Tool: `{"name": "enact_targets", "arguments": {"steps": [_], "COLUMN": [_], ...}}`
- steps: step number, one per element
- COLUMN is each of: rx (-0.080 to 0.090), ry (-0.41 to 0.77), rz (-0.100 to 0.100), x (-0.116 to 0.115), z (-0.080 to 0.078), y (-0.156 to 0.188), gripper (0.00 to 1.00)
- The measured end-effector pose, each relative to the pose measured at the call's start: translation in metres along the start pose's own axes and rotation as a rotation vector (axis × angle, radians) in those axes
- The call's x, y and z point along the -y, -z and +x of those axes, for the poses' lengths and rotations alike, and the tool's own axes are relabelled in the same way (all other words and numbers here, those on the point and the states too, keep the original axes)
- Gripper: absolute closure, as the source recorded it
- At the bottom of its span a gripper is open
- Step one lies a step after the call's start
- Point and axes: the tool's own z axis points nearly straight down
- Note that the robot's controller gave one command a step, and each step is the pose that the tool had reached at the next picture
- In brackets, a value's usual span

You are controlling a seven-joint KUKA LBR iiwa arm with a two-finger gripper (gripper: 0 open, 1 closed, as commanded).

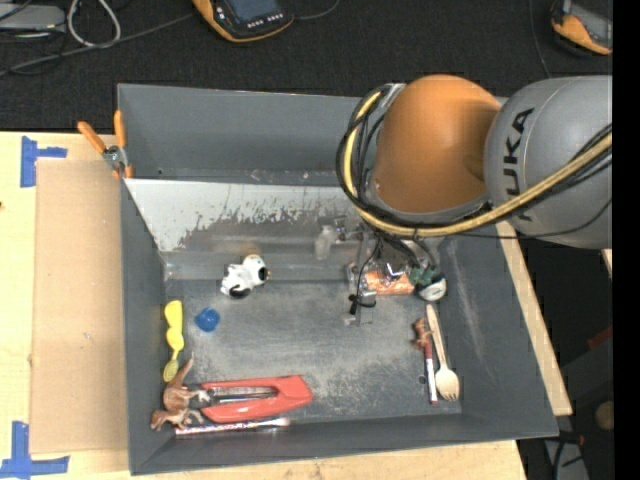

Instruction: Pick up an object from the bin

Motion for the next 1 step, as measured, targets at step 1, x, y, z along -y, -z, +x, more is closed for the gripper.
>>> {"name": "enact_targets", "arguments": {"steps": [1], "rx": [-0.007], "ry": [-0.134], "rz": [0.000], "x": [-0.0302], "z": [0.0570], "y": [-0.0694], "gripper": [0.00]}}
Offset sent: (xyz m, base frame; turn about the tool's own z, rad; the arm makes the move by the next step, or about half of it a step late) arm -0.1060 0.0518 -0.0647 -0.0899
